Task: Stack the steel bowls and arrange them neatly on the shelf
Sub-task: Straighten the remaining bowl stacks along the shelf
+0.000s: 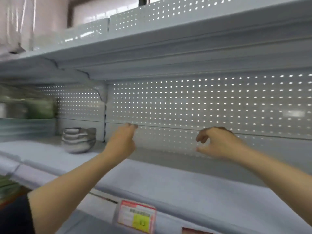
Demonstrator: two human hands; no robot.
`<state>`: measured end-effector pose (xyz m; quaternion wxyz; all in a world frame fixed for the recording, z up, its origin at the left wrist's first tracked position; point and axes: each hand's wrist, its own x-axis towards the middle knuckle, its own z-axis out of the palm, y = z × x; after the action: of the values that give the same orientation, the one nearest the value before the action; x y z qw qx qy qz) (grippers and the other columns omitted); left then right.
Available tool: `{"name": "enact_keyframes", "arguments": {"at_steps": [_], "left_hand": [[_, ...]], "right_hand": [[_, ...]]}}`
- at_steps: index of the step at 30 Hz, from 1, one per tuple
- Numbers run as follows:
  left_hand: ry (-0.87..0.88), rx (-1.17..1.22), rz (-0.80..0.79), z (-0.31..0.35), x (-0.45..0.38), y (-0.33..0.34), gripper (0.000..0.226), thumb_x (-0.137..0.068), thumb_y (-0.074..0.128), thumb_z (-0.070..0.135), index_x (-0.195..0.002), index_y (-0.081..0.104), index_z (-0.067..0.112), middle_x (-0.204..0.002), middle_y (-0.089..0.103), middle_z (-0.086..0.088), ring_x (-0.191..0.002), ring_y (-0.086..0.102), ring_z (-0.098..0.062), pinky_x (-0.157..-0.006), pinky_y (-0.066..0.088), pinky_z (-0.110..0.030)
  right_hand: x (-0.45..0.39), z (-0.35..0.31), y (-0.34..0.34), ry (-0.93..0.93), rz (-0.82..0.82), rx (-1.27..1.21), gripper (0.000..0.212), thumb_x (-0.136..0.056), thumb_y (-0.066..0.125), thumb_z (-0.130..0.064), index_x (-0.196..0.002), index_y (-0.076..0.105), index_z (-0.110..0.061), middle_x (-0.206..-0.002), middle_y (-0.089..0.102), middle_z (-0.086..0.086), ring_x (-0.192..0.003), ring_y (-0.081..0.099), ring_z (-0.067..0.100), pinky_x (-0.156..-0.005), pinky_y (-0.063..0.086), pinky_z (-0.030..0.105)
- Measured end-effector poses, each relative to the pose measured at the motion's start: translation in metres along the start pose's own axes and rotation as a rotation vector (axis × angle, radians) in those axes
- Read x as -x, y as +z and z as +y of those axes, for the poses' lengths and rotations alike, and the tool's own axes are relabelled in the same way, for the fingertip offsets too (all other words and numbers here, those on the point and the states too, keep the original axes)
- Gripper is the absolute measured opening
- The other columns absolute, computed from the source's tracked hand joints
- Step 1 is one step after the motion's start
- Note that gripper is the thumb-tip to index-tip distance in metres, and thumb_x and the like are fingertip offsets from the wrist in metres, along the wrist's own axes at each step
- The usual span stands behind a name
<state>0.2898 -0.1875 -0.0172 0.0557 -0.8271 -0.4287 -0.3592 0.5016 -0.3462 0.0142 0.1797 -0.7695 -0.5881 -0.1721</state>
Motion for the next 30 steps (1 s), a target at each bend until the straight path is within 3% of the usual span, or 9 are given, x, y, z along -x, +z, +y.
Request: {"name": "enact_keyframes", "arguments": {"at_steps": [2, 4, 10, 13, 16, 18, 21, 24, 30], "left_hand": [[-0.094, -0.011, 0.141, -0.078, -0.006, -0.016, 0.061, -0.082, 0.048, -0.008, -0.14, 0.037, 0.006, -0.14, 0.041, -0.012, -0.124, 0.041, -0.033, -0.098, 0.038, -0.038], [-0.24, -0.011, 0.164, -0.15, -0.015, -0.028, 0.061, -0.081, 0.053, -0.007, -0.139, 0.035, 0.001, -0.139, 0.041, -0.017, -0.125, 0.039, -0.036, -0.098, 0.037, -0.041], [-0.508, 0.078, -0.152, -0.279, -0.042, -0.024, 0.067, -0.088, 0.047, 0.003, -0.146, 0.014, -0.004, -0.145, 0.035, -0.023, -0.132, 0.038, -0.037, -0.103, 0.036, -0.039], [-0.477, 0.08, -0.279, -0.294, -0.051, -0.014, 0.061, -0.088, 0.052, 0.007, -0.142, 0.024, 0.001, -0.14, 0.045, -0.019, -0.127, 0.045, -0.033, -0.097, 0.04, -0.031], [-0.389, 0.142, -0.291, -0.299, -0.058, -0.004, 0.039, -0.088, 0.054, 0.011, -0.126, 0.047, 0.003, -0.126, 0.057, -0.016, -0.116, 0.053, -0.032, -0.09, 0.042, -0.028], [-0.384, 0.172, -0.289, -0.3, -0.061, 0.001, 0.032, -0.089, 0.051, 0.007, -0.12, 0.05, 0.0, -0.121, 0.059, -0.017, -0.114, 0.054, -0.031, -0.089, 0.042, -0.028], [-0.392, 0.22, -0.283, -0.308, -0.065, 0.007, 0.032, -0.086, 0.052, 0.005, -0.117, 0.052, 0.0, -0.119, 0.06, -0.017, -0.112, 0.056, -0.031, -0.092, 0.044, -0.03], [-0.422, 0.307, -0.319, -0.32, -0.068, 0.017, 0.039, -0.075, 0.06, 0.0, -0.113, 0.055, 0.0, -0.115, 0.063, -0.017, -0.106, 0.059, -0.03, -0.091, 0.051, -0.036], [-0.379, 0.348, -0.274, -0.306, -0.065, 0.026, 0.037, -0.077, 0.062, 0.002, -0.113, 0.055, 0.003, -0.115, 0.063, -0.014, -0.106, 0.058, -0.028, -0.093, 0.049, -0.036]], "right_hand": [[-0.034, -0.055, 0.024, -0.033, 0.004, -0.049, 0.044, -0.081, 0.066, -0.039, -0.122, 0.057, -0.026, -0.123, 0.06, -0.006, -0.114, 0.054, 0.016, -0.093, 0.04, 0.024], [-0.067, -0.109, 0.047, -0.065, -0.014, -0.072, 0.053, -0.082, 0.065, -0.04, -0.13, 0.05, -0.025, -0.133, 0.054, -0.003, -0.121, 0.049, 0.018, -0.096, 0.037, 0.024], [-0.143, -0.236, 0.098, -0.124, -0.12, -0.137, 0.079, -0.082, 0.065, -0.044, -0.145, 0.027, -0.017, -0.148, 0.036, 0.006, -0.135, 0.036, 0.024, -0.105, 0.033, 0.031], [-0.161, -0.271, 0.115, -0.147, -0.164, -0.117, 0.088, -0.079, 0.069, -0.044, -0.147, 0.022, -0.013, -0.148, 0.036, 0.007, -0.134, 0.037, 0.026, -0.105, 0.035, 0.033], [-0.174, -0.292, 0.132, -0.08, -0.272, -0.223, 0.097, -0.078, 0.07, -0.046, -0.149, 0.014, -0.012, -0.153, 0.029, 0.007, -0.139, 0.031, 0.026, -0.107, 0.033, 0.033], [-0.18, -0.303, 0.142, -0.038, -0.331, -0.317, 0.098, -0.077, 0.072, -0.046, -0.149, 0.014, -0.01, -0.153, 0.029, 0.007, -0.139, 0.031, 0.025, -0.106, 0.033, 0.031], [-0.185, -0.311, 0.151, -0.008, -0.349, -0.452, 0.09, -0.078, 0.074, -0.04, -0.146, 0.022, -0.012, -0.144, 0.04, 0.002, -0.134, 0.037, 0.021, -0.099, 0.034, 0.025], [-0.185, -0.315, 0.162, -0.025, -0.334, -0.654, 0.066, -0.078, 0.076, -0.023, -0.134, 0.041, -0.021, -0.105, 0.053, -0.015, -0.112, 0.05, 0.014, -0.089, 0.036, 0.018], [-0.184, -0.305, 0.172, 0.006, -0.268, -0.807, 0.067, -0.067, 0.083, -0.019, -0.125, 0.049, -0.019, -0.111, 0.058, -0.007, -0.109, 0.054, 0.015, -0.093, 0.044, 0.026]]}}
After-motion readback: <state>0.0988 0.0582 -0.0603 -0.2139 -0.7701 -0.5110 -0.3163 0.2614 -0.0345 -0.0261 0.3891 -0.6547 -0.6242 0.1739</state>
